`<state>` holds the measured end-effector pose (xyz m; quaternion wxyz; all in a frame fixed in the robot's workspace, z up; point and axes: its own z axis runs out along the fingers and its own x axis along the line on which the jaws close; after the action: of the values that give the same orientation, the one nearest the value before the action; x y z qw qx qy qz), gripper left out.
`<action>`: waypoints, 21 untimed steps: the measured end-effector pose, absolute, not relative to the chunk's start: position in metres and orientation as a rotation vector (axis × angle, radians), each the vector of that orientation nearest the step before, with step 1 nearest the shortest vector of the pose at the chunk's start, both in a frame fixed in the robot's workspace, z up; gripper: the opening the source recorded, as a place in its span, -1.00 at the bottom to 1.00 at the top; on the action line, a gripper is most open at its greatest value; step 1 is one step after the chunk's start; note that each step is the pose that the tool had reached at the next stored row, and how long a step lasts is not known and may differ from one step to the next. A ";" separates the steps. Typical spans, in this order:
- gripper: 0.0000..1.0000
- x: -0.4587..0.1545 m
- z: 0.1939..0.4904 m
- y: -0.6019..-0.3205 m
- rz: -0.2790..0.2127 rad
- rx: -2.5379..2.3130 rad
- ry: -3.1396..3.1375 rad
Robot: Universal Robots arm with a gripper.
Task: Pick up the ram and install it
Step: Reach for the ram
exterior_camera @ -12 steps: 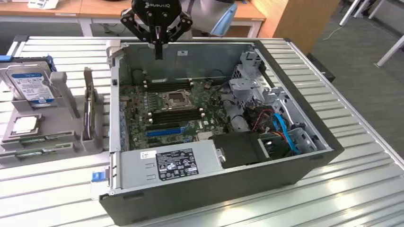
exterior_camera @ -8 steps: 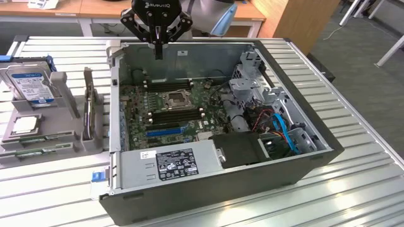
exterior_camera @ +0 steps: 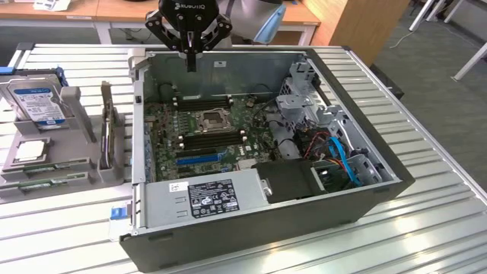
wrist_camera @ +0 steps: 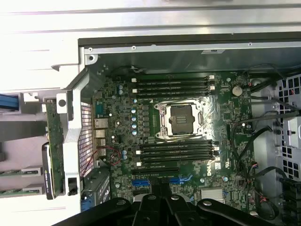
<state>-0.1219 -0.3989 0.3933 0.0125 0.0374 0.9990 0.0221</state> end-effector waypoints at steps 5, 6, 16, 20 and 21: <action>-0.80 -0.127 0.393 -0.399 0.069 0.117 3.114; -0.80 -0.129 0.393 -0.399 0.069 0.117 3.114; -0.80 -0.152 0.393 -0.399 0.069 0.117 3.114; -0.80 -0.162 0.393 -0.399 0.069 0.117 3.114; -0.80 -0.165 0.393 -0.399 0.069 0.117 3.114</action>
<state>-0.1651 -0.3988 0.3930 0.0125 0.0374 0.9990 0.0221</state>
